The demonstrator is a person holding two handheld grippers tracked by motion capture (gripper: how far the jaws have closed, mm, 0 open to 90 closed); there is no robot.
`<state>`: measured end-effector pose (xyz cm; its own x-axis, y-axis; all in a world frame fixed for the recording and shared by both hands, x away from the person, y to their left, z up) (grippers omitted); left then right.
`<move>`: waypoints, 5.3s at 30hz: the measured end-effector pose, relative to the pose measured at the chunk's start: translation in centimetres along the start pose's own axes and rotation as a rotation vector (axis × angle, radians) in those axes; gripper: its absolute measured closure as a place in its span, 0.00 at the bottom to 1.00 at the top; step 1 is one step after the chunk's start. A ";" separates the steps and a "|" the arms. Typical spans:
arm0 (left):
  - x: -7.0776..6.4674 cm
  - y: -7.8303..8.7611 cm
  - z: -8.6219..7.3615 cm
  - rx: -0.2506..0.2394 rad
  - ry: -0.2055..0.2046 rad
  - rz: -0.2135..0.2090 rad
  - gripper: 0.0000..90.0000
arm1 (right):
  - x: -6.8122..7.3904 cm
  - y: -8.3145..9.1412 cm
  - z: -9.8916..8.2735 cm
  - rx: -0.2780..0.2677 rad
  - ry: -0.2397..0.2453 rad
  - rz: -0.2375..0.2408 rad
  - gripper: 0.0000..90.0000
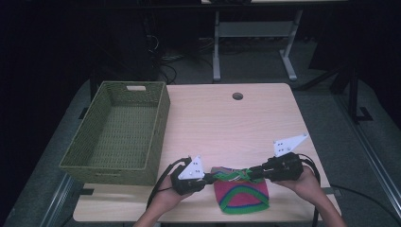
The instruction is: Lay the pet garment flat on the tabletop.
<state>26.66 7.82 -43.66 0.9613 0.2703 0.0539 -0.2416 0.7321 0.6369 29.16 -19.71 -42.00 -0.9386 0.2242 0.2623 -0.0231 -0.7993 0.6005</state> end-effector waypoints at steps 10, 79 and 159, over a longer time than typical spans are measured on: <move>1.4 1.0 0.5 0.002 0.010 0.025 0.95 | 0.2 -0.3 1.0 -0.005 0.013 0.009 0.90; 10.0 -3.0 3.4 0.081 0.115 0.085 0.95 | -8.6 0.7 3.8 -0.005 -0.118 -0.172 0.89; 9.0 -1.3 -1.5 -0.002 0.428 0.179 0.34 | -9.8 2.6 -1.2 -0.040 -0.302 -0.276 0.42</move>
<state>35.47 10.23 -45.15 0.7629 0.6265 -0.1597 -0.3997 0.6511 0.6452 37.84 -24.70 -43.89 -0.7520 0.5821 0.3093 -0.2785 -0.7058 0.6513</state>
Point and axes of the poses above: each handheld gripper's, and its own axes: y roughly backward along the jaws, z roughly out of its top, x roughly to its left, the point moved 3 cm from there along -y, roughly forward along the jaws, and after that the axes turned 4 degrees about x, right-handed, at the moved point
